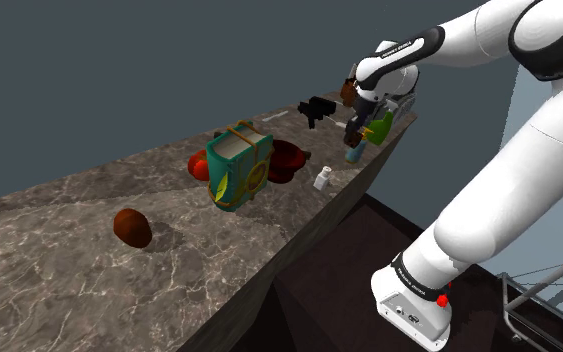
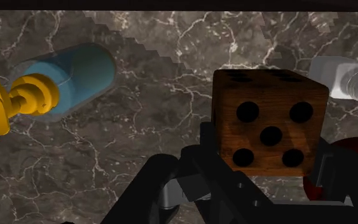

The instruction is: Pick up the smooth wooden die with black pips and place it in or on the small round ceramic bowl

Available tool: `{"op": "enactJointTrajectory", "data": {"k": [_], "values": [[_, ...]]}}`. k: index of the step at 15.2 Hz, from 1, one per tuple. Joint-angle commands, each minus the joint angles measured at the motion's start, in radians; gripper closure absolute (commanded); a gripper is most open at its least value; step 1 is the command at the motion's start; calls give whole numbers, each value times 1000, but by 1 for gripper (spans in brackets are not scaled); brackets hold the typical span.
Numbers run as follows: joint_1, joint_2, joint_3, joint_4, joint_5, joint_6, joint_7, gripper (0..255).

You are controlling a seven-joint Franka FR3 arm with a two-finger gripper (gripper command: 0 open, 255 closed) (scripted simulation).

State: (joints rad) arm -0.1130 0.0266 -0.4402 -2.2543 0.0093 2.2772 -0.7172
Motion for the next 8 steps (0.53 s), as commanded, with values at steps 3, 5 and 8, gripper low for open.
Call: {"op": "enactJointTrajectory", "data": {"k": [3,5,8], "values": [[46,-7,44,-4,-5,-2,93,255],[71,-2,68,1,-3,-3,142,255],[110,12,104,17,2,-6,213,255]]}}
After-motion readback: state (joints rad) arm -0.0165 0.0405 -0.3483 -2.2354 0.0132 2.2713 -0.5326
